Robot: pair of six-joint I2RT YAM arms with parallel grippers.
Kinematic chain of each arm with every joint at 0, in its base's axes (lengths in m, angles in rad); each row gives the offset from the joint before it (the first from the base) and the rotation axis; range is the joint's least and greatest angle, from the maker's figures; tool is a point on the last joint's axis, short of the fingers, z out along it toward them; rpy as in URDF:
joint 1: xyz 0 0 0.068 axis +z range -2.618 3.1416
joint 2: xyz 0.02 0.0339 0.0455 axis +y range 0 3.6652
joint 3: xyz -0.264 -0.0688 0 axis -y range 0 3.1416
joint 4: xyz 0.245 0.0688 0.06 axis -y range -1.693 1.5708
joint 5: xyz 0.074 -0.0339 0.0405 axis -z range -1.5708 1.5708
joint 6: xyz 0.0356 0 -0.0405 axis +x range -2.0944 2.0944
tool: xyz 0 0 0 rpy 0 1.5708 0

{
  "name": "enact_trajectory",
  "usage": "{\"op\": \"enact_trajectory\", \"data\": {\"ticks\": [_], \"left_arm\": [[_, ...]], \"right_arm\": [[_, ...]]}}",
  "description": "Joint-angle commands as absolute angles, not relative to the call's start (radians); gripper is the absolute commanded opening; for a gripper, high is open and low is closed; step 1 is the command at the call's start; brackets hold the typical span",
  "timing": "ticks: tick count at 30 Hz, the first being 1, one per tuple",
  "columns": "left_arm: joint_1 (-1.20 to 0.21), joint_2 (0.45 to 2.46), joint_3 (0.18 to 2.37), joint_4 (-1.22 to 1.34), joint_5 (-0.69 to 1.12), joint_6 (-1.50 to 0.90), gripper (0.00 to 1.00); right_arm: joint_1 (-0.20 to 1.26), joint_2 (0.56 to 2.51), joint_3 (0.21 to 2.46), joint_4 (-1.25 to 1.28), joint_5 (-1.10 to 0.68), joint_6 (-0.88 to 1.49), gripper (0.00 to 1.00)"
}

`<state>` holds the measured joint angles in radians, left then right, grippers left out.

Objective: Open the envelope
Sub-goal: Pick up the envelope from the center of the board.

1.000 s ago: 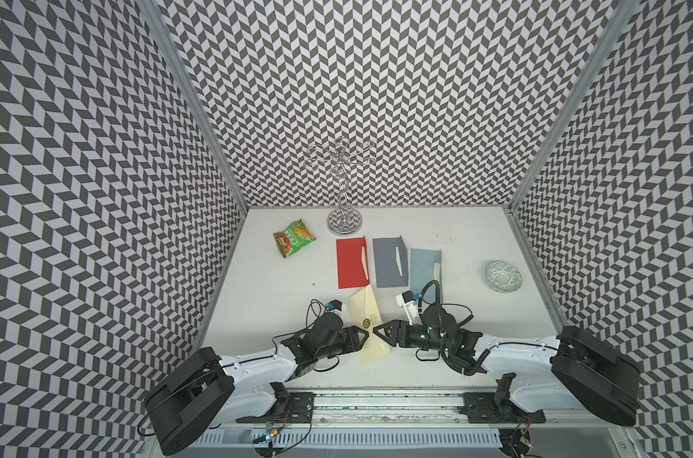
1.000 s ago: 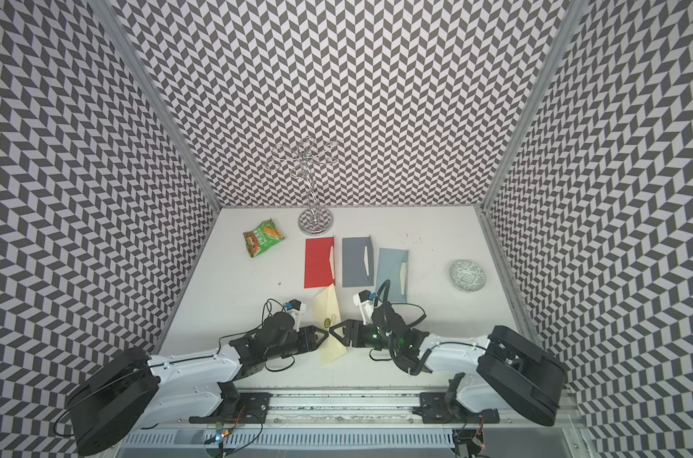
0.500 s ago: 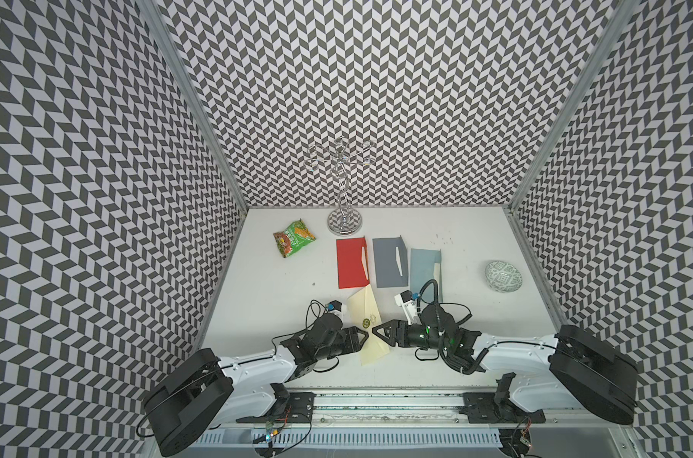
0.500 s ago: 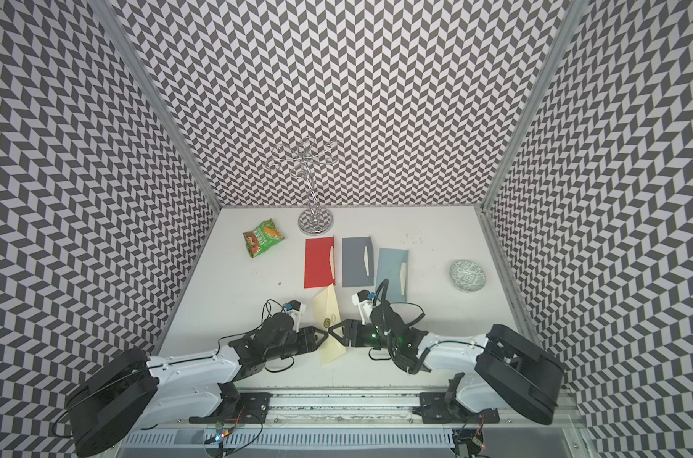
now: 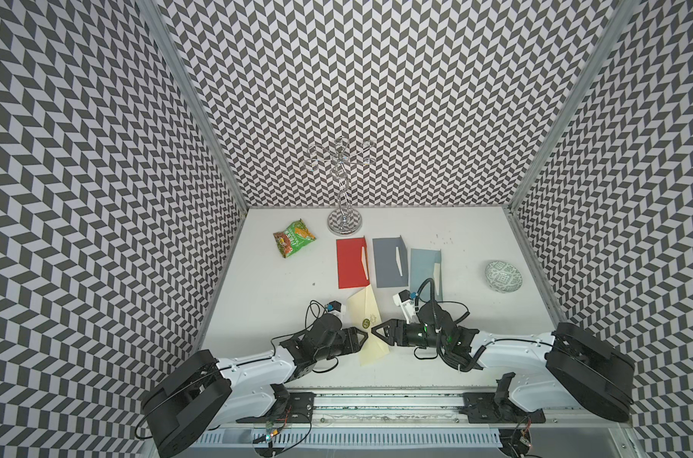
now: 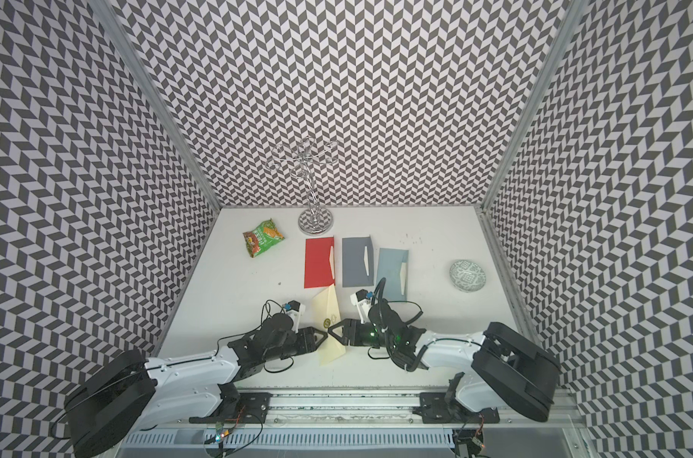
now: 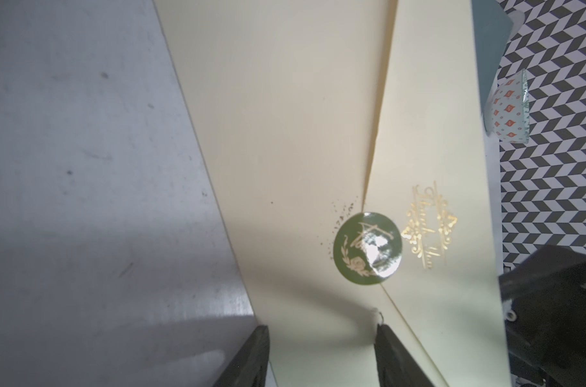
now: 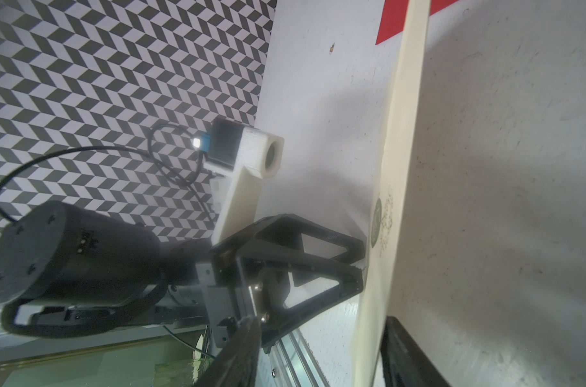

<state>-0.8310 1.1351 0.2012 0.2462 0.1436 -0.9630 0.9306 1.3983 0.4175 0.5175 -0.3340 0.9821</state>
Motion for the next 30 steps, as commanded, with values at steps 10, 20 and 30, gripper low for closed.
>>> {"op": "enact_trajectory", "data": {"ticks": [10, 20, 30], "left_arm": [[-0.837, 1.137, 0.182, 0.176, 0.133, -0.962, 0.54], [-0.836, 1.093, 0.185, 0.154, 0.111, -0.962, 0.54], [-0.836, 1.015, 0.215, 0.097, 0.061, -0.972, 0.55]], "right_arm": [[0.908, 1.466, 0.47, 0.477, -0.358, 0.972, 0.42], [0.896, 1.45, 0.468, 0.416, -0.322, 0.946, 0.06], [0.884, 1.369, 0.442, 0.396, -0.312, 0.903, 0.0]]}}
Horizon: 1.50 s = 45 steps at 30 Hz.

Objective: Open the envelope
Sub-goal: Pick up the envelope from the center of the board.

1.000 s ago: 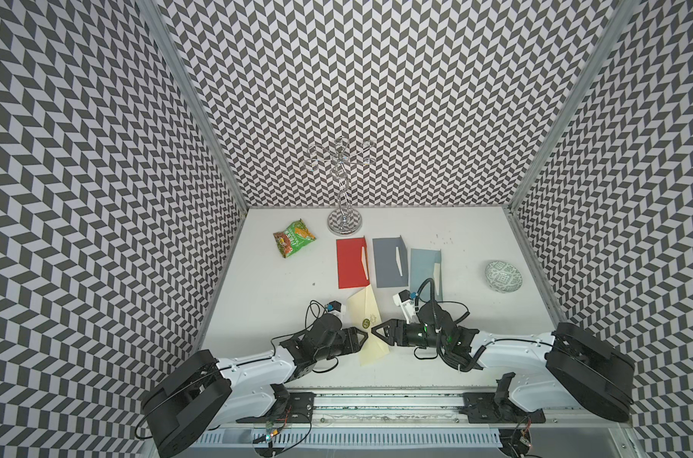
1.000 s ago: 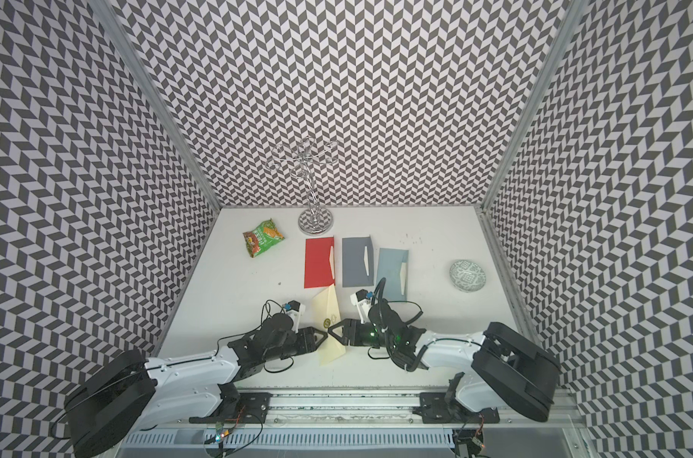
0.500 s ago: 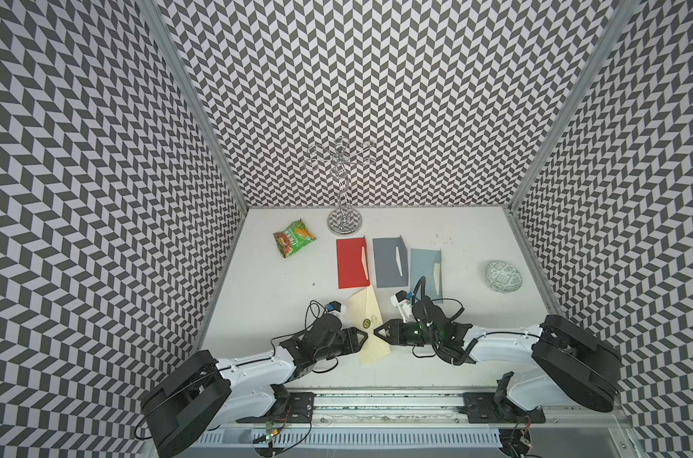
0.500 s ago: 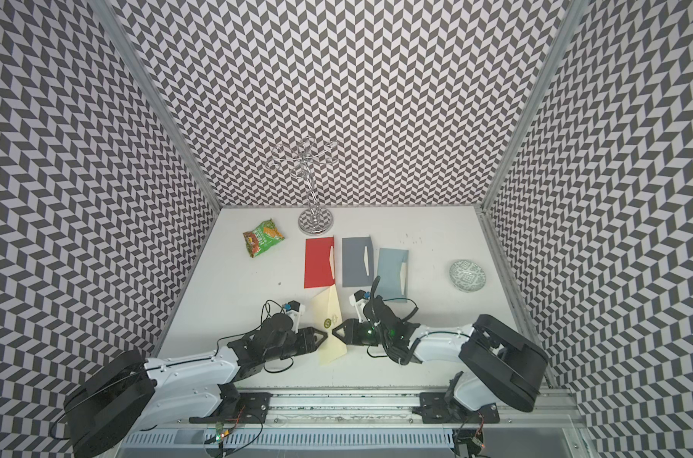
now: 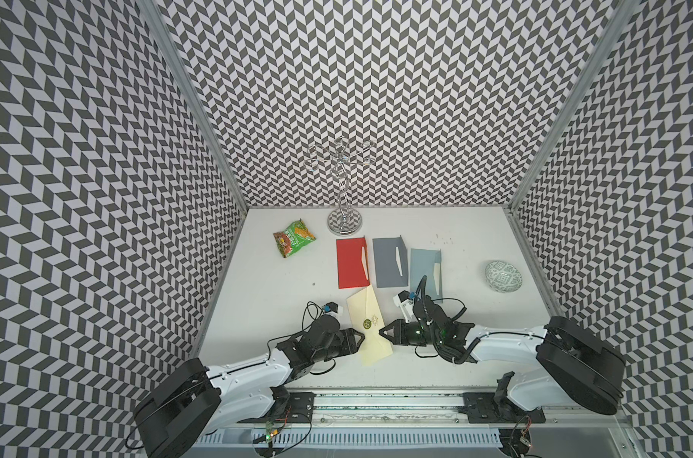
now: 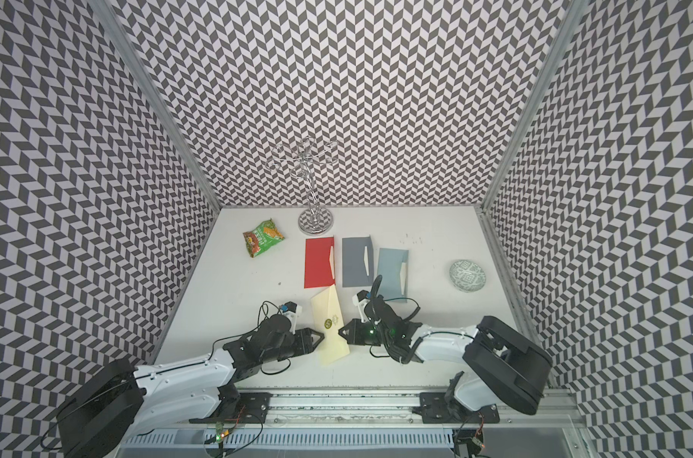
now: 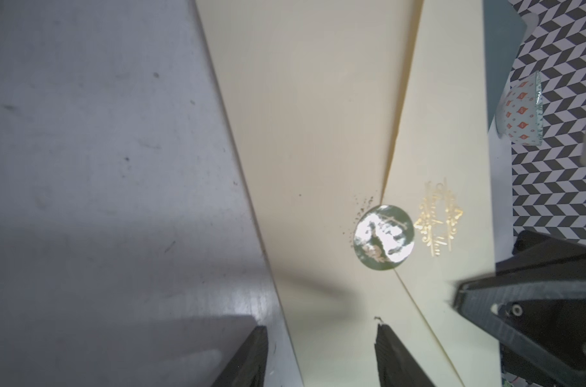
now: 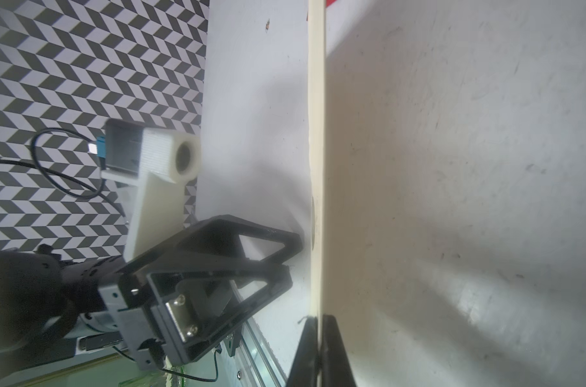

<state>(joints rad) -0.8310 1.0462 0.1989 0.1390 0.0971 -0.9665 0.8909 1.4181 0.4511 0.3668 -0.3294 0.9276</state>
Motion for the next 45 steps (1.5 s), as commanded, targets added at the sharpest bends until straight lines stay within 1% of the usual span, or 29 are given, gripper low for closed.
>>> {"op": "enact_trajectory", "data": {"ticks": [1, 8, 12, 16, 17, 20, 22, 24, 27, 32, 36, 39, 41, 45], "left_arm": [[-0.836, 0.997, 0.222, 0.087, 0.049, -0.971, 0.55], [-0.83, 0.882, 0.271, 0.07, -0.022, -0.95, 0.57], [-0.808, 0.83, 0.284, 0.133, -0.021, -0.911, 0.59], [-0.762, 0.774, 0.269, 0.269, 0.037, -0.848, 0.6], [-0.748, 0.762, 0.267, 0.293, 0.059, -0.842, 0.62], [-0.66, 0.751, 0.246, 0.446, 0.202, -0.83, 0.67], [-0.582, 0.783, 0.256, 0.529, 0.325, -0.846, 0.67], [-0.534, 0.836, 0.282, 0.591, 0.42, -0.85, 0.68], [-0.504, 0.948, 0.333, 0.711, 0.56, -0.866, 0.69], [-0.503, 1.153, 0.354, 1.084, 0.749, -1.009, 0.7], [-0.494, 1.264, 0.334, 1.479, 0.796, -1.184, 0.69], [-0.482, 1.351, 0.348, 1.543, 0.835, -1.231, 0.62], [-0.482, 1.402, 0.344, 1.633, 0.843, -1.269, 0.57], [-0.482, 1.497, 0.342, 1.77, 0.846, -1.338, 0.39]], "right_arm": [[0.881, 1.352, 0.439, 0.393, -0.309, 0.896, 0.0], [0.87, 1.173, 0.388, 0.379, -0.229, 0.839, 0.0], [0.848, 1.039, 0.349, 0.372, -0.177, 0.806, 0.0], [0.801, 0.912, 0.293, 0.407, -0.17, 0.787, 0.0], [0.788, 0.885, 0.277, 0.428, -0.176, 0.785, 0.0], [0.724, 0.821, 0.24, 0.475, -0.254, 0.782, 0.0], [0.67, 0.8, 0.23, 0.515, -0.347, 0.775, 0.0], [0.628, 0.799, 0.23, 0.547, -0.429, 0.772, 0.0], [0.588, 0.82, 0.23, 0.618, -0.54, 0.776, 0.0], [0.566, 0.889, 0.265, 0.698, -0.684, 0.781, 0.0], [0.56, 0.951, 0.325, 0.651, -0.76, 0.736, 0.0], [0.555, 0.993, 0.322, 0.722, -0.802, 0.763, 0.0], [0.555, 1.008, 0.327, 0.726, -0.807, 0.763, 0.0], [0.549, 1.02, 0.327, 0.707, -0.787, 0.754, 0.0]]}}
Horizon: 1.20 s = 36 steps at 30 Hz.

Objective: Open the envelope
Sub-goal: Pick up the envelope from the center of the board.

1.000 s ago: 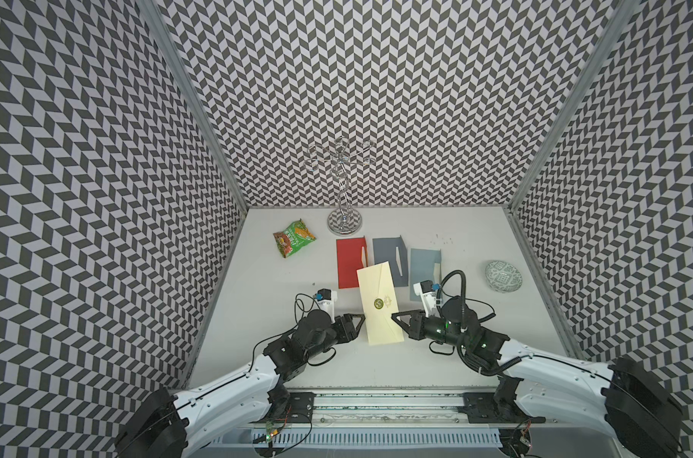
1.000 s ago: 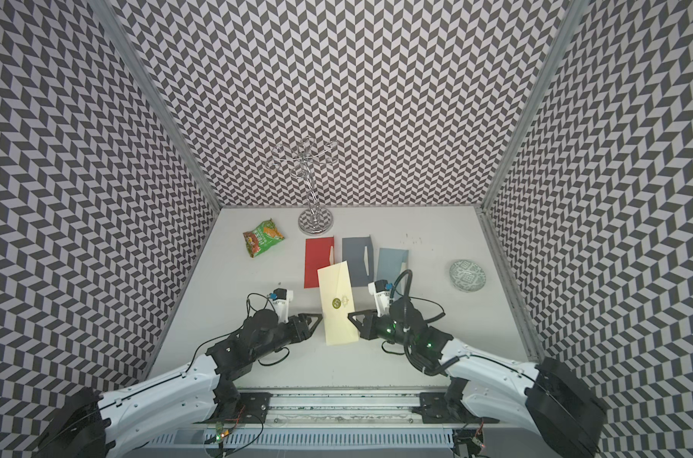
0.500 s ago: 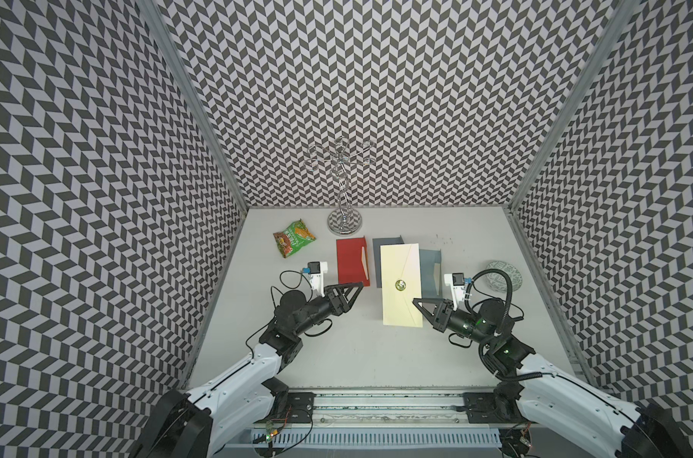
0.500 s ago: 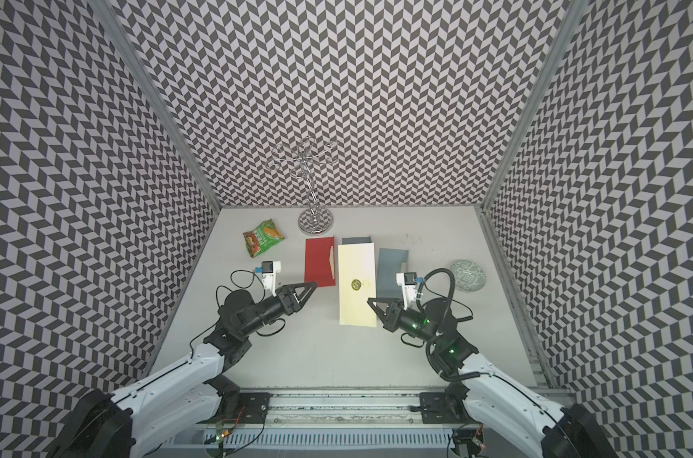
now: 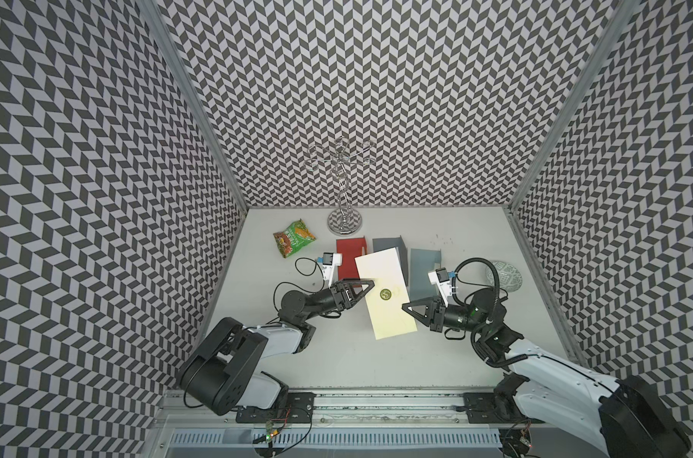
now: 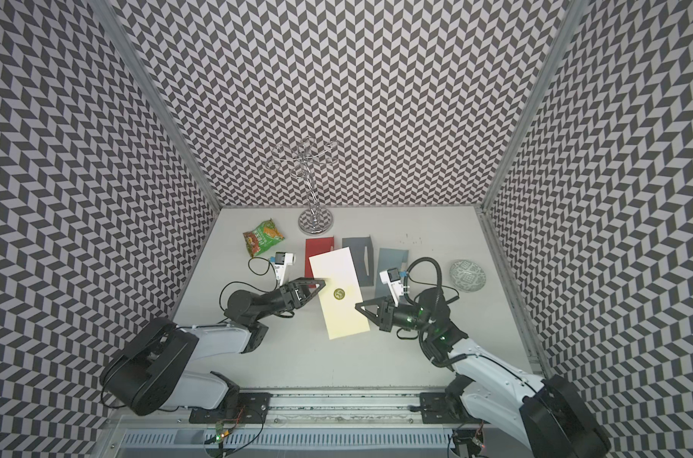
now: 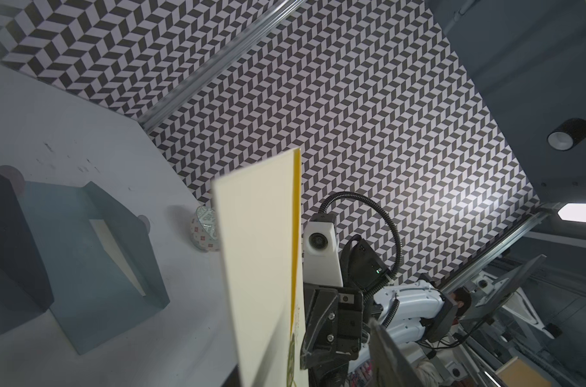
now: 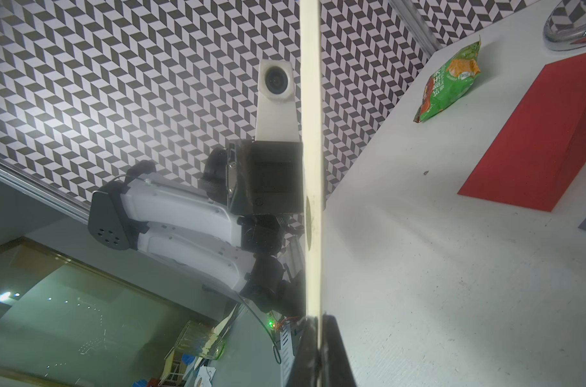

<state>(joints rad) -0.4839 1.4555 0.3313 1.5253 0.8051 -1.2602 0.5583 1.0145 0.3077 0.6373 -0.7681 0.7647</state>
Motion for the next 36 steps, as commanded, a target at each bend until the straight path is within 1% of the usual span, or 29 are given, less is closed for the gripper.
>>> {"op": "enact_trajectory", "data": {"ticks": [1, 5, 7, 9, 10, 14, 15, 16, 17, 20, 21, 23, 25, 26, 28, 29, 31, 33, 36], "left_arm": [[-0.482, 1.515, 0.343, 1.798, 0.847, -1.353, 0.34], [-0.482, 1.564, 0.361, 1.842, 0.852, -1.371, 0.17], [-0.482, 1.559, 0.369, 1.802, 0.852, -1.35, 0.12], [-0.482, 1.531, 0.377, 1.717, 0.851, -1.306, 0.02], [-0.482, 1.513, 0.377, 1.679, 0.846, -1.285, 0.0], [-0.48, 1.428, 0.382, 1.501, 0.824, -1.186, 0.0], [-0.481, 1.403, 0.384, 1.447, 0.815, -1.159, 0.0], [-0.482, 1.383, 0.389, 1.403, 0.806, -1.137, 0.0], [-0.483, 1.363, 0.392, 1.362, 0.801, -1.114, 0.0], [-0.488, 1.298, 0.408, 1.247, 0.786, -1.049, 0.0], [-0.49, 1.272, 0.414, 1.197, 0.774, -1.019, 0.0], [-0.501, 1.201, 0.446, 1.002, 0.728, -0.91, 0.0], [-0.531, 1.128, 0.499, 0.76, 0.614, -0.758, 0.0], [-0.56, 1.096, 0.53, 0.634, 0.53, -0.68, 0.0], [-0.631, 1.057, 0.577, 0.466, 0.36, -0.564, 0.0], [-0.663, 1.05, 0.598, 0.412, 0.287, -0.528, 0.0], [-0.699, 1.052, 0.621, 0.357, 0.215, -0.51, 0.0], [-0.728, 1.063, 0.641, 0.32, 0.16, -0.499, 0.0], [-0.799, 1.075, 0.669, 0.277, 0.04, -0.452, 0.0]], "right_arm": [[0.549, 1.023, 0.328, 0.703, -0.787, 0.75, 0.0], [0.546, 1.034, 0.35, 0.658, -0.783, 0.717, 0.0], [0.544, 1.043, 0.354, 0.657, -0.785, 0.716, 0.0], [0.542, 1.051, 0.356, 0.652, -0.781, 0.712, 0.0], [0.542, 1.054, 0.356, 0.651, -0.776, 0.712, 0.0], [0.539, 1.056, 0.36, 0.639, -0.772, 0.705, 0.0], [0.537, 1.051, 0.363, 0.621, -0.767, 0.699, 0.02], [0.537, 1.046, 0.365, 0.611, -0.759, 0.695, 0.05], [0.536, 1.04, 0.364, 0.603, -0.747, 0.695, 0.11], [0.532, 1.018, 0.372, 0.563, -0.715, 0.678, 0.24], [0.531, 1.01, 0.377, 0.545, -0.702, 0.669, 0.27], [0.531, 0.989, 0.394, 0.48, -0.64, 0.648, 0.34], [0.532, 0.959, 0.409, 0.421, -0.569, 0.638, 0.39], [0.531, 0.942, 0.412, 0.399, -0.537, 0.634, 0.4], [0.531, 0.909, 0.413, 0.36, -0.445, 0.653, 0.44], [0.53, 0.891, 0.412, 0.341, -0.399, 0.667, 0.45], [0.53, 0.856, 0.413, 0.314, -0.344, 0.668, 0.45], [0.529, 0.817, 0.411, 0.286, -0.29, 0.634, 0.48], [0.529, 0.77, 0.414, 0.231, -0.169, 0.654, 0.48]]}}
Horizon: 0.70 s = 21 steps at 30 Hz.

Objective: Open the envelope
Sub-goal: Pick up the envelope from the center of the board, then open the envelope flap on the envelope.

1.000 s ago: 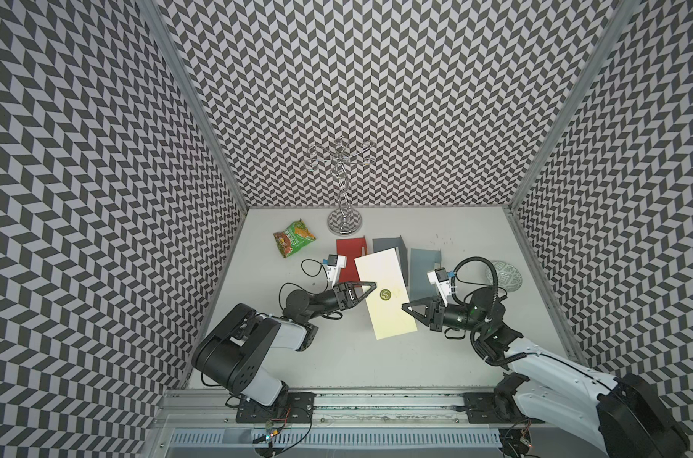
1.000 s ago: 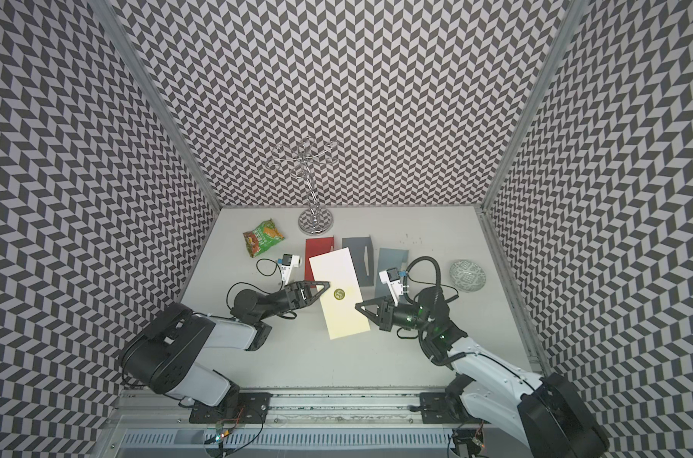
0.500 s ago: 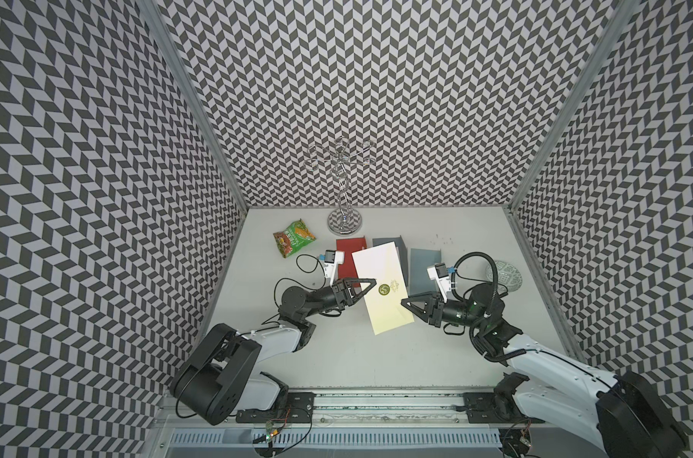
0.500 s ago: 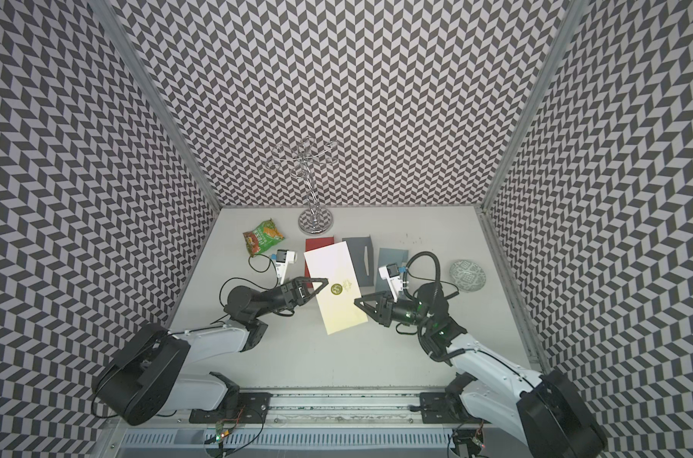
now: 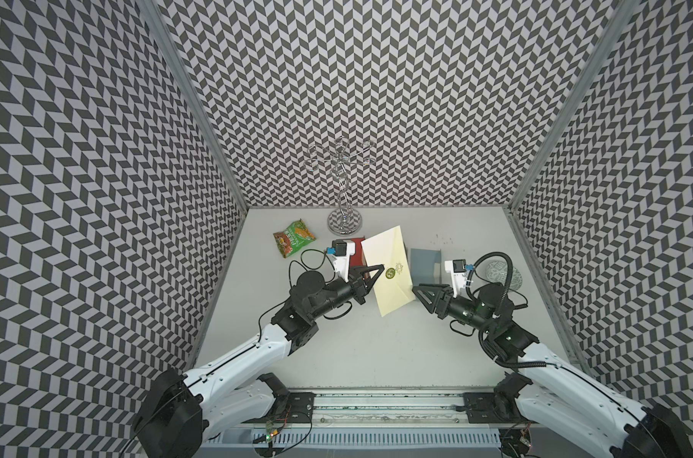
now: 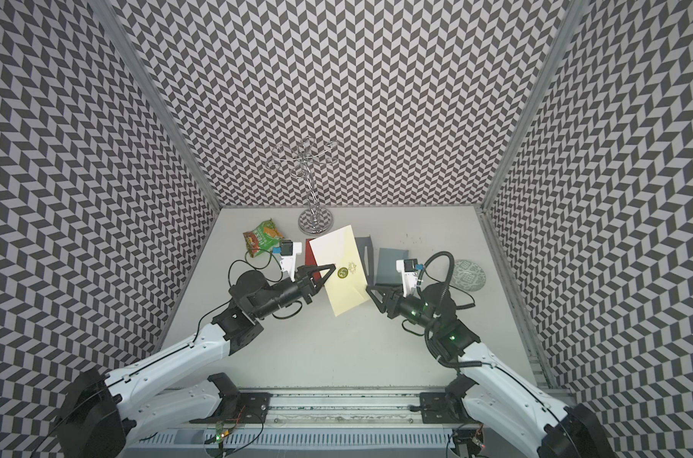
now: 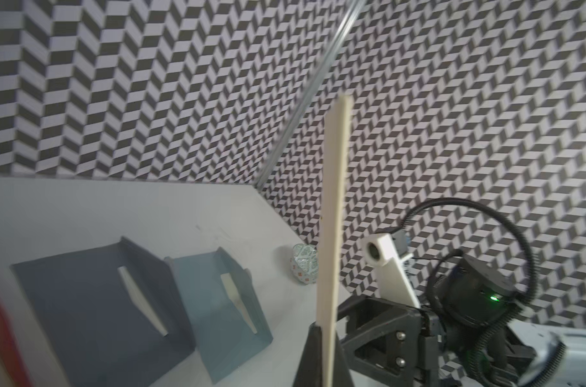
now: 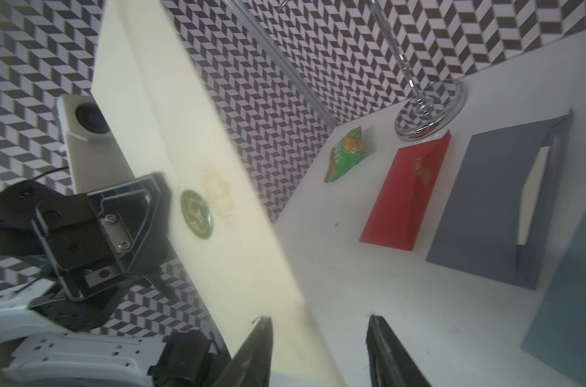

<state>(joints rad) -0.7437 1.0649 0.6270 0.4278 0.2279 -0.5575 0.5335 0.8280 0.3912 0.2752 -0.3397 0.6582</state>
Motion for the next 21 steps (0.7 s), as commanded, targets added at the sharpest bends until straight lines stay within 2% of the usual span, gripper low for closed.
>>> {"op": "enact_trajectory", "data": {"ticks": [1, 4, 6, 7, 12, 21], "left_arm": [[-0.824, 1.078, 0.678, 0.266, -0.006, -0.44, 0.0], [-0.895, 1.089, 0.699, 0.255, -0.112, -0.408, 0.0], [-0.932, 1.101, 0.707, 0.257, -0.152, -0.399, 0.0], [-0.944, 1.107, 0.711, 0.261, -0.157, -0.399, 0.0], [-0.978, 1.15, 0.727, 0.292, -0.13, -0.382, 0.0], [-1.01, 1.212, 0.78, 0.255, -0.111, -0.35, 0.0]], "right_arm": [[0.529, 0.758, 0.417, 0.205, -0.125, 0.671, 0.48], [0.528, 0.715, 0.407, 0.147, 0.018, 0.75, 0.42], [0.527, 0.663, 0.38, 0.096, 0.131, 0.832, 0.5], [0.527, 0.63, 0.359, 0.083, 0.147, 0.849, 0.6], [0.525, 0.53, 0.275, 0.196, 0.039, 0.836, 0.57], [0.528, 0.643, 0.363, 0.222, -0.182, 0.74, 0.57]]}}
